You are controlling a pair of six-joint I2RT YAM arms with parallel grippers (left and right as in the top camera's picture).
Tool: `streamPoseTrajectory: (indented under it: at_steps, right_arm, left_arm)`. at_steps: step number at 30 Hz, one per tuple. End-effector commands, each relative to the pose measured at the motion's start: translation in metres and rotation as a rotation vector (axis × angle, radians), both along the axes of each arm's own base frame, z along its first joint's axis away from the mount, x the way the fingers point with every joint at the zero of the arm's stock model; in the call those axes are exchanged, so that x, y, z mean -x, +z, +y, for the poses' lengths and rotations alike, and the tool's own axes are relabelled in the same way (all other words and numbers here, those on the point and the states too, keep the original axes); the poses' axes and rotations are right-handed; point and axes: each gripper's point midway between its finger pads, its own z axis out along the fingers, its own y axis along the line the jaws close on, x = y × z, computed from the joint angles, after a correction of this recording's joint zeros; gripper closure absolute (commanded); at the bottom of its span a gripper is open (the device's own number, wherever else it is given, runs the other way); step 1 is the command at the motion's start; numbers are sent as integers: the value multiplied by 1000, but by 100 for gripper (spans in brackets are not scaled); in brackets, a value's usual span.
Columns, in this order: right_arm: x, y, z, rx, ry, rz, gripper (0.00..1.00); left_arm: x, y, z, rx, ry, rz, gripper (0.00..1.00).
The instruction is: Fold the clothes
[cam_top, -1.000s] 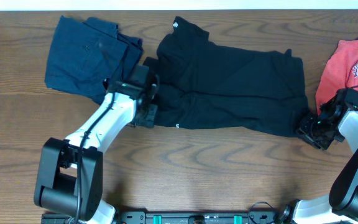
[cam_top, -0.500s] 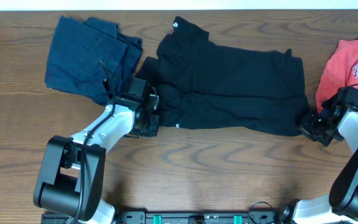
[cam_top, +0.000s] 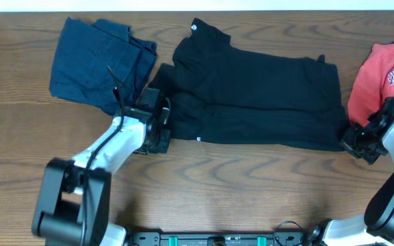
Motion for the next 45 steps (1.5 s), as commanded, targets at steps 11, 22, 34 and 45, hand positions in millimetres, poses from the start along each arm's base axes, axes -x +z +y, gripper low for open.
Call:
streamPoseTrajectory:
  at_steps: [11,22,34,45]
  right_arm:
    - [-7,10,-8,22,-2,-14,99]
    - [-8,10,-5,3,-2,-20,99]
    - [23,16,-38,46,-120,31,99]
    - [9,24,-34,13,-101,-32,58]
  left_arm:
    - [-8,20,-25,194,1,-39,49]
    - [-23,-21,-32,210,28,-15,78]
    - [30,-3,-5,94,40,165,94]
    - [44,28,11,28,46,139,51]
